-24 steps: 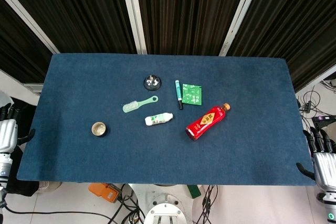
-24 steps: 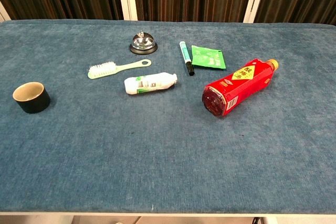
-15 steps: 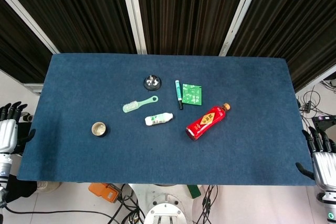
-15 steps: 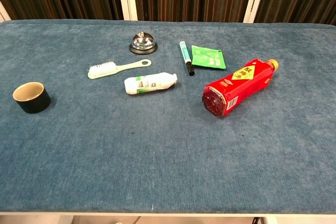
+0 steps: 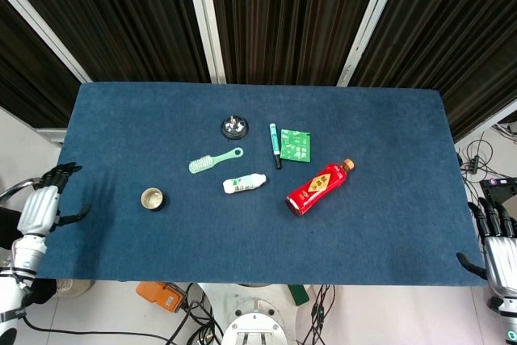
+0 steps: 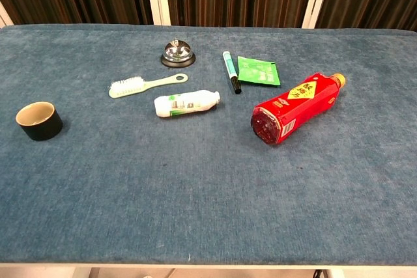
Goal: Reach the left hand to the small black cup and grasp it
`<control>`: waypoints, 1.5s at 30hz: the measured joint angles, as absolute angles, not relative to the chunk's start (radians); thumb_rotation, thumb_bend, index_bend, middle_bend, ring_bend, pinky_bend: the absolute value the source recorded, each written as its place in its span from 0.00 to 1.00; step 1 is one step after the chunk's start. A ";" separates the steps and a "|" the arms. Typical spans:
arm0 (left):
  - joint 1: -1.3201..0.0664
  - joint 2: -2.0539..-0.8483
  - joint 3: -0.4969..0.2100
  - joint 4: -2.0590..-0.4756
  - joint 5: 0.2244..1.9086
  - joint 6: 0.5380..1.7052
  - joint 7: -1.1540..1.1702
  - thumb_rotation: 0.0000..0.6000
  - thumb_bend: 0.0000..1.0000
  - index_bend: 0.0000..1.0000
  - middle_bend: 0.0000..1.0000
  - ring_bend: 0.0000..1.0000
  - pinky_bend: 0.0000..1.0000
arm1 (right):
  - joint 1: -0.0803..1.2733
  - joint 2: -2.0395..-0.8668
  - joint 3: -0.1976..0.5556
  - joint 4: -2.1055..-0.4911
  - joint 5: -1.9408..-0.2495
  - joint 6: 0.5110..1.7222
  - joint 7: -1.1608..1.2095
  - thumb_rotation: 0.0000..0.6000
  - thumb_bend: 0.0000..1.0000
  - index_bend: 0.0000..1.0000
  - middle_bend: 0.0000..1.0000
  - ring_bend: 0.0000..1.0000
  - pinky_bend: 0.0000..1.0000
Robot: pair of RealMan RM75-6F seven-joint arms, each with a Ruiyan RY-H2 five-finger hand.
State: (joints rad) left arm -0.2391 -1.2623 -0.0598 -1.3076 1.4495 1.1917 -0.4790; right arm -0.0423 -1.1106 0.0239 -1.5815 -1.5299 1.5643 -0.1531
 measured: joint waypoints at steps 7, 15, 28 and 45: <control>-0.267 -1.330 -0.043 -1.315 1.499 1.186 -0.610 1.00 0.25 0.15 0.09 0.01 0.07 | -0.042 -1.106 0.022 -1.585 -1.528 1.560 -0.147 1.00 0.29 0.16 0.12 0.11 0.23; -0.268 -1.456 -0.036 -1.233 1.521 1.235 -0.681 1.00 0.25 0.15 0.09 0.01 0.07 | -0.042 -1.104 0.021 -1.584 -1.531 1.558 -0.141 1.00 0.29 0.16 0.12 0.11 0.23; -0.262 -1.612 -0.021 -1.055 1.530 1.275 -0.785 1.00 0.25 0.15 0.09 0.06 0.11 | -0.043 -1.103 0.023 -1.588 -1.523 1.555 -0.141 1.00 0.29 0.16 0.12 0.11 0.23; -0.279 -1.738 -0.018 -0.960 1.532 1.279 -0.820 1.00 0.27 0.15 0.12 0.10 0.18 | -0.040 -1.100 0.023 -1.592 -1.517 1.545 -0.144 1.00 0.29 0.17 0.12 0.11 0.23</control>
